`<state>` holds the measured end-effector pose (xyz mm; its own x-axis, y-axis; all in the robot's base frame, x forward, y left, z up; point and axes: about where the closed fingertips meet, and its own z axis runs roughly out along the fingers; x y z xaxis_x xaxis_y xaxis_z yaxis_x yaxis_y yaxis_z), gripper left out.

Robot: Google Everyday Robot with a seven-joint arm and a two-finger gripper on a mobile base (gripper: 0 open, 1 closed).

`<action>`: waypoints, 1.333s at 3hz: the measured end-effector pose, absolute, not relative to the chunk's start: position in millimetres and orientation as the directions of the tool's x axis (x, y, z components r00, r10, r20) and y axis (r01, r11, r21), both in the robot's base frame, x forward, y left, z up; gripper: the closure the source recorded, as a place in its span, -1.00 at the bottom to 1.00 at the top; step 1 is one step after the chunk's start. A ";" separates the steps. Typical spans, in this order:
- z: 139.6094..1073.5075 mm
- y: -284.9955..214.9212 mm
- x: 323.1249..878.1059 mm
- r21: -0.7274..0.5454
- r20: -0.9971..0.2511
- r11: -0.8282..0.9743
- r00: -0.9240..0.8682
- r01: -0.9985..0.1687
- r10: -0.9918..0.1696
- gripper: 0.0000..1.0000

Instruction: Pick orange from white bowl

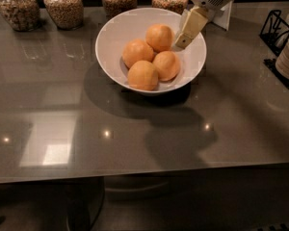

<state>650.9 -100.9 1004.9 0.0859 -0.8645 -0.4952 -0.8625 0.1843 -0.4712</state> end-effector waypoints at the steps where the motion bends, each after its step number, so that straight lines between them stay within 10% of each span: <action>1: 996.2 -92.4 656.8 -0.460 -0.490 0.170 0.090 -0.871 -0.867 -0.82; 4: 972.7 -84.3 684.0 -0.444 -0.455 0.161 0.067 -0.882 -0.888 -0.42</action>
Offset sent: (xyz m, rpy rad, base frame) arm 0.0200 0.0157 -0.0248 -0.0348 0.0358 0.0081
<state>684.0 -84.3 972.7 0.0673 -0.8879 -0.4551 -0.8817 0.1606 -0.4436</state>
